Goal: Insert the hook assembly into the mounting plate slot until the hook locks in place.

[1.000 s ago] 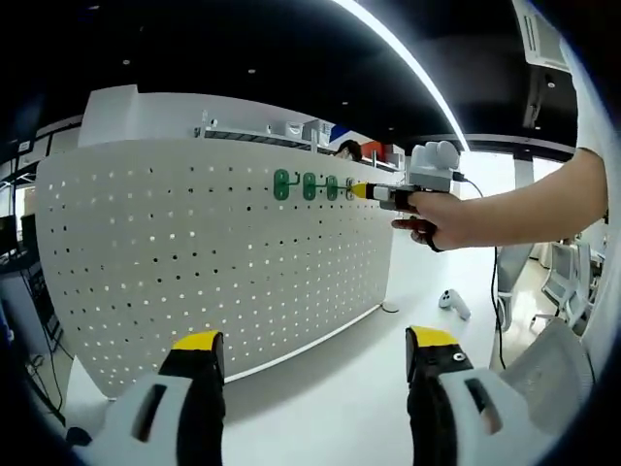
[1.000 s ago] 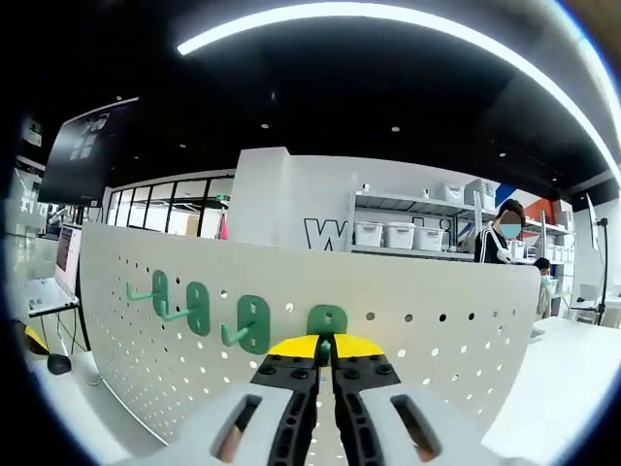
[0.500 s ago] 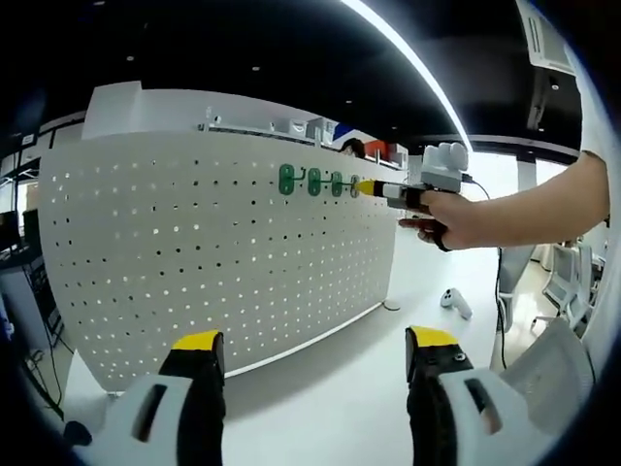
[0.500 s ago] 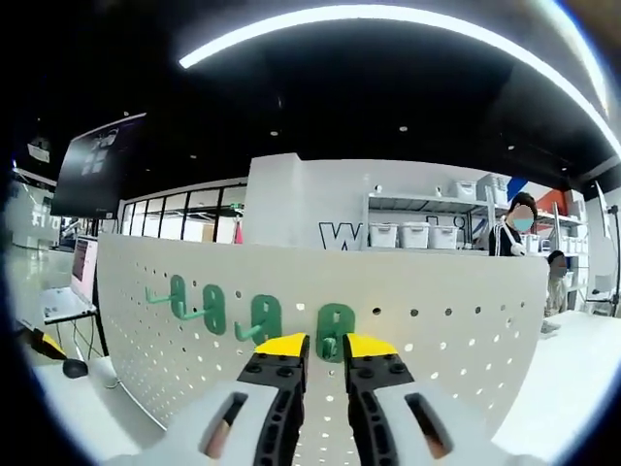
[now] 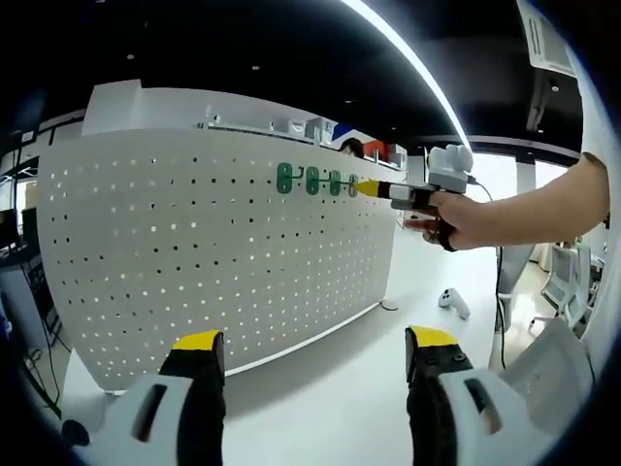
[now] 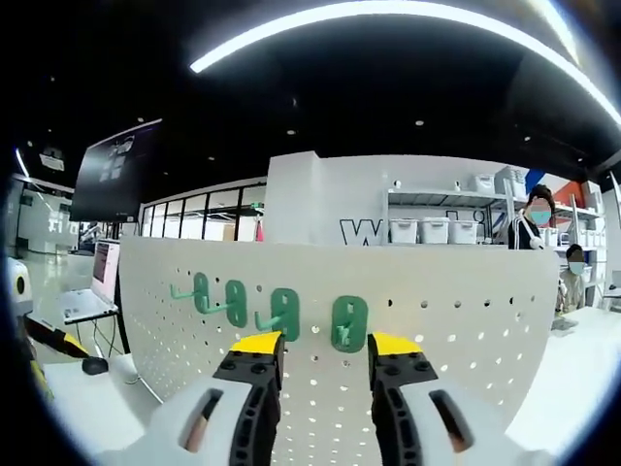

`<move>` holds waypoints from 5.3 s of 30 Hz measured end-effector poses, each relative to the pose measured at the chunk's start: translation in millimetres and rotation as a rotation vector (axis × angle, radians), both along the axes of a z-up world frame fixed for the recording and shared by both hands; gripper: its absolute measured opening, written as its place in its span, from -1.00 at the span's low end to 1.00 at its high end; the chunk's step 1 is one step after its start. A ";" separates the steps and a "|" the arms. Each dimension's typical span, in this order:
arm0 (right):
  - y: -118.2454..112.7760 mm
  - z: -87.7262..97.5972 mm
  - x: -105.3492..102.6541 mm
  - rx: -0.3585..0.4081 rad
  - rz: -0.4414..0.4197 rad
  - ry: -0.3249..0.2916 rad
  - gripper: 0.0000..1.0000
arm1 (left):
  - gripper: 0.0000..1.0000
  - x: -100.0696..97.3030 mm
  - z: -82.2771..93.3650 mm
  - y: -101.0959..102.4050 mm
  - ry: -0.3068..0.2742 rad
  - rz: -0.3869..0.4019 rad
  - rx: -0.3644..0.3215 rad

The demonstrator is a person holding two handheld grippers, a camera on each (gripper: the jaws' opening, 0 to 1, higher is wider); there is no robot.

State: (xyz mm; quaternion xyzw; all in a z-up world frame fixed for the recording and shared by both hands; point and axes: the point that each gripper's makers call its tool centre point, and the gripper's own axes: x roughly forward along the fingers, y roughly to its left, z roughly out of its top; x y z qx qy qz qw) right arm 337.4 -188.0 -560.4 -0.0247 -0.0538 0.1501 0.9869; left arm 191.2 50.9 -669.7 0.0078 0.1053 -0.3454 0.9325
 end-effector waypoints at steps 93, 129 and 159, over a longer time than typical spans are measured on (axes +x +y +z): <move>-11.4 -73.8 -140.6 0.075 0.069 0.114 0.28 | 0.83 -14.4 10.0 7.0 -0.088 -0.002 -0.003; -16.8 -93.6 -190.2 0.088 0.044 0.139 0.32 | 0.91 -43.9 -10.0 38.3 -0.064 0.040 0.024; -13.8 -110.9 -211.2 0.086 0.044 0.158 0.40 | 0.96 -61.5 -24.5 54.9 -0.035 0.057 0.053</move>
